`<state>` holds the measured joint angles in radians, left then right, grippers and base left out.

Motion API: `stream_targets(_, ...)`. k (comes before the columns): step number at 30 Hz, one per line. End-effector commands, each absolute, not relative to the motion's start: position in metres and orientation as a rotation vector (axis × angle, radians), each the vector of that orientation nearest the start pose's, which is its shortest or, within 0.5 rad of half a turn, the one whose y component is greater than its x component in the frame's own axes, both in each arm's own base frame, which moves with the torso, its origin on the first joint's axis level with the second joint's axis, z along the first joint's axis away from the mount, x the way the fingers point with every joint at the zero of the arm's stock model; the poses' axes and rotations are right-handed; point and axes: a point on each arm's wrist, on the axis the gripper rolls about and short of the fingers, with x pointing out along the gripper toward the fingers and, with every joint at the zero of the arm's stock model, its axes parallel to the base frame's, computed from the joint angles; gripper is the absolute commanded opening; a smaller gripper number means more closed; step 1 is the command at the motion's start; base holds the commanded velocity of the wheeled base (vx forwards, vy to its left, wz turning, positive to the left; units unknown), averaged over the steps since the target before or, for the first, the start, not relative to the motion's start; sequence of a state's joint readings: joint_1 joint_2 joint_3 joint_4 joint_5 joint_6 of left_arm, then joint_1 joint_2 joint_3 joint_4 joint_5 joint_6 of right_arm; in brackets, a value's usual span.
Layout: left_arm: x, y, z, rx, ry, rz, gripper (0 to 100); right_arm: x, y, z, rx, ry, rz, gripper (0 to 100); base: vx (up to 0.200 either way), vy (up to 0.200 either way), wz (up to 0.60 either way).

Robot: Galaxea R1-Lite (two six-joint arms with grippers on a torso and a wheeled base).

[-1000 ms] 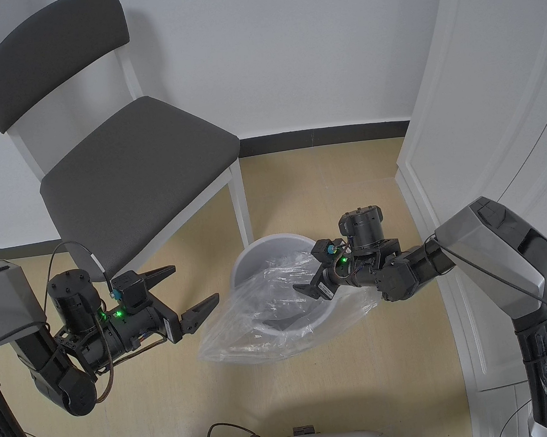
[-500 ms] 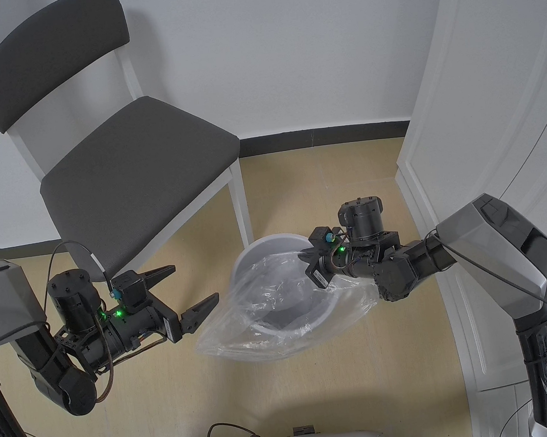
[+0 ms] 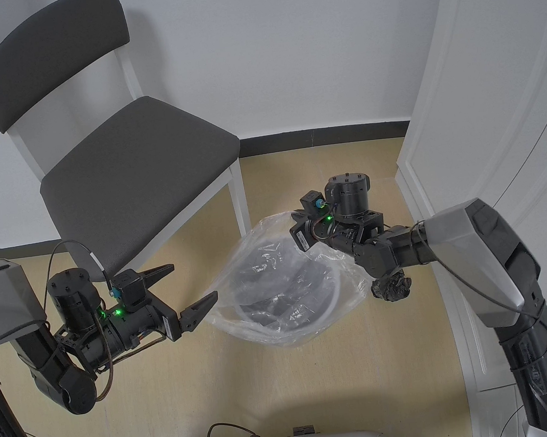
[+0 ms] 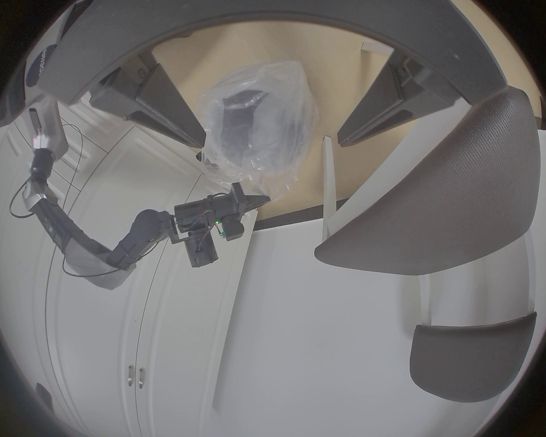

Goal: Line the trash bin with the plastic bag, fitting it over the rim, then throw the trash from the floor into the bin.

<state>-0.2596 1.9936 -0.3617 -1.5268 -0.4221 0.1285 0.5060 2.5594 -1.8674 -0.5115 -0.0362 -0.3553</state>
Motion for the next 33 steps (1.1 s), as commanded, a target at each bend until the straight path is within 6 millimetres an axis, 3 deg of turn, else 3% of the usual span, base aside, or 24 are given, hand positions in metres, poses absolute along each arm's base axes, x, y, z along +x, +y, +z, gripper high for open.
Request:
stream_targets(1,0.276,-0.082,0.083,0.115,0.067,-0.685,100,0.480,0.277,0.053,-0.358,0.118,0.443,0,0.000,0.000,0.00)
stream_targets(9,0.277,-0.083,0.082,0.116,0.069,-0.687,100,0.484,0.272,0.059,-0.339,0.066,0.413,0,0.000,0.000,0.00)
stream_targets(18,0.278,-0.084,0.082,0.116,0.066,-0.688,100,0.484,0.277,0.068,-0.273,-0.135,0.371,0,0.000,0.000,0.00)
stream_targets(25,0.279,-0.084,0.081,0.116,0.068,-0.690,100,0.487,0.274,0.060,-0.278,-0.142,0.351,0,0.000,0.000,0.00)
stream_targets(26,0.279,-0.084,0.081,0.116,0.068,-0.690,100,0.487,0.274,0.058,-0.279,-0.142,0.351,100,0.000,0.000,0.00)
stream_targets(33,0.282,-0.088,0.075,0.117,0.084,-0.698,100,0.474,0.287,0.087,-0.196,-0.293,0.338,100,0.000,0.000,0.00)
